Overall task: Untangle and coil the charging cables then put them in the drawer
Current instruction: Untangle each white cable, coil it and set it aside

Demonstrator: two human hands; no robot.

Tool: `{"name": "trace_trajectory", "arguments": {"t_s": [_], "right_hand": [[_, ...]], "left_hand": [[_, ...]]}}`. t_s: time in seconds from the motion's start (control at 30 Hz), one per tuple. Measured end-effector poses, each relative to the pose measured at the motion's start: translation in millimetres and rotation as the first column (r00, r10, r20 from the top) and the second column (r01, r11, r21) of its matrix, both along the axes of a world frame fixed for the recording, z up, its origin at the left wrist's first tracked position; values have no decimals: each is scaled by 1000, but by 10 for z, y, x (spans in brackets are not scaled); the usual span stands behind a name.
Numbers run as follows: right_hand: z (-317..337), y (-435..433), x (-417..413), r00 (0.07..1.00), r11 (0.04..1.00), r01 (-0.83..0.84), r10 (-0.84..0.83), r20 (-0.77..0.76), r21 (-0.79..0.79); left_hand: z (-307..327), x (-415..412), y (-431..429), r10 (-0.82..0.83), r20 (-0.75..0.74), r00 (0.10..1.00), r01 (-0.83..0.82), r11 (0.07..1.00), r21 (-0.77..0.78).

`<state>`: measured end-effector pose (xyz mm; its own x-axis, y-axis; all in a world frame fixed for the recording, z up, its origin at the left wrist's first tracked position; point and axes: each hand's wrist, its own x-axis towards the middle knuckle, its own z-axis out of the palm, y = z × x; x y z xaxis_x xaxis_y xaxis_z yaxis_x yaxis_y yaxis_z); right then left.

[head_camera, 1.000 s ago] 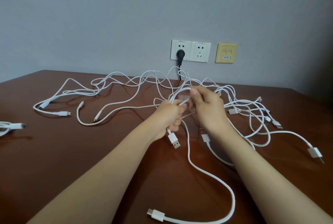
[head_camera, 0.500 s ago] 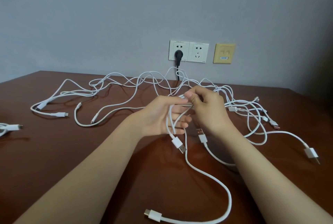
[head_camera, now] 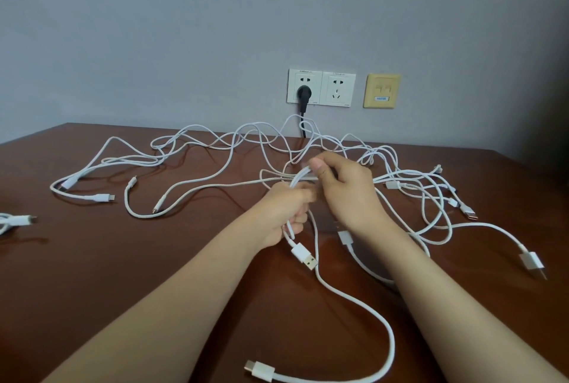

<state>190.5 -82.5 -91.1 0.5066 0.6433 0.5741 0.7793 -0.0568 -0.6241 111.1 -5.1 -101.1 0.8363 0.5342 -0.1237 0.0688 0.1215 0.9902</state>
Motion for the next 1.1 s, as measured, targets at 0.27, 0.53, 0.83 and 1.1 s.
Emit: {"name": "trace_trajectory", "arguments": {"t_s": [0.27, 0.53, 0.83, 1.1], "right_hand": [[-1, -70, 43, 999, 999, 14, -15, -29, -29], [5, -48, -1, 992, 995, 100, -101, 69, 14], [-1, 11, -94, 992, 995, 84, -78, -100, 57], [4, 15, -103, 995, 998, 47, -51, -84, -50]], "left_hand": [[80, -58, 82, 52, 147, 988, -6, 954, -299], [90, -50, 95, 108, 227, 968, -39, 957, -289], [113, 18, -32, 142, 328, 934, -89, 981, -171], [76, 52, -30, 243, 295, 924, -287, 951, 116]]}}
